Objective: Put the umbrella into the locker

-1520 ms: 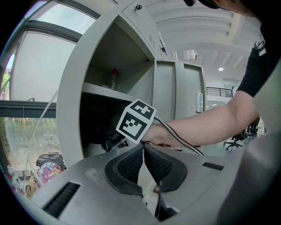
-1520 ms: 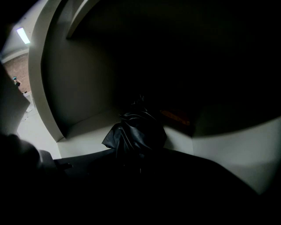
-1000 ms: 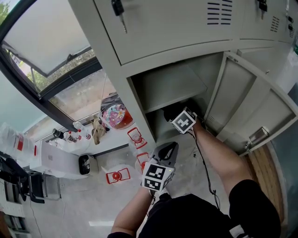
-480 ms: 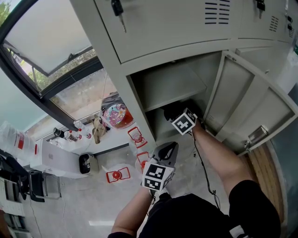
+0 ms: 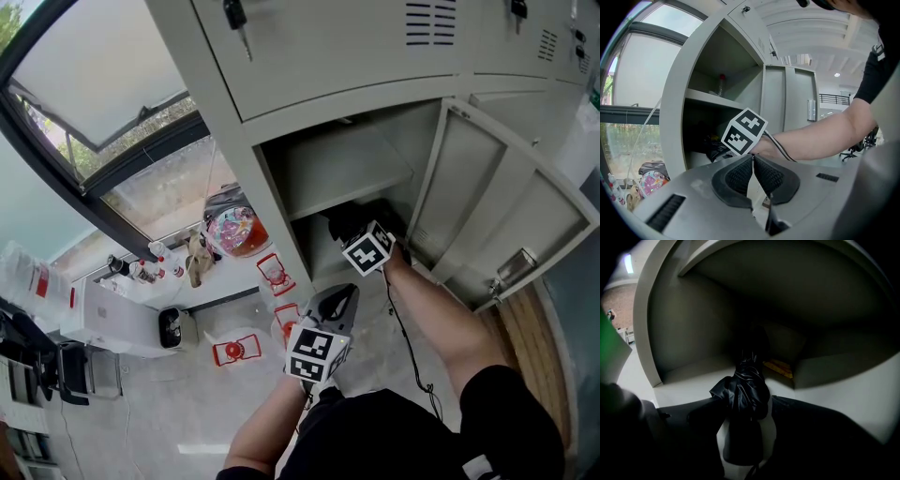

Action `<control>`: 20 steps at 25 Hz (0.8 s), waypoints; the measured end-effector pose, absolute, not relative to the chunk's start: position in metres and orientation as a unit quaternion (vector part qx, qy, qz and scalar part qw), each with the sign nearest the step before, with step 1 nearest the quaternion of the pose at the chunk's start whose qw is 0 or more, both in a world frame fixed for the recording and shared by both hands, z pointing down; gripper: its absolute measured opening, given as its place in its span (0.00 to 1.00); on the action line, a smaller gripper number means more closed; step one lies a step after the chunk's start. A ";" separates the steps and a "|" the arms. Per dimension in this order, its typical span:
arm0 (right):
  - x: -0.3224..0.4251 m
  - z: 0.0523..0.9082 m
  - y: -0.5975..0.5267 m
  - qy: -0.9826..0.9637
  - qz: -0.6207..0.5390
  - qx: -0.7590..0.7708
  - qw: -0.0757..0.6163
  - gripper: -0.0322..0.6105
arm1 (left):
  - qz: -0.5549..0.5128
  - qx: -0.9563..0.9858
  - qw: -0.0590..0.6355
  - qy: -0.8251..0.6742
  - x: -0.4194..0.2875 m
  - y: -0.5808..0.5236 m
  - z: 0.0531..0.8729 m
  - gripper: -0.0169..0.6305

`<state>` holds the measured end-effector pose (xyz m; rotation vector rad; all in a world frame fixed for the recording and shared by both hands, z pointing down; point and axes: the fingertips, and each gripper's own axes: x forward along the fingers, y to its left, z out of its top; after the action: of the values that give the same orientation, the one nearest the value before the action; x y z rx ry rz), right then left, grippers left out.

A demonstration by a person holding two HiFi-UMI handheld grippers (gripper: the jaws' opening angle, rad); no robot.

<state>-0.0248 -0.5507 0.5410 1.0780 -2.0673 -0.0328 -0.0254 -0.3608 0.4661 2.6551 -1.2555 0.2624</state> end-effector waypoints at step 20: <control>-0.025 0.498 -0.505 -0.845 -0.027 0.417 0.334 0.59 | 0.084 0.891 0.085 -0.437 -0.006 -0.326 0.455 0.06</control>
<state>-0.0255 -0.5051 0.4985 1.0878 -2.2064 -0.0703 -0.0061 -0.3263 0.4555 2.6588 -1.3042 0.2493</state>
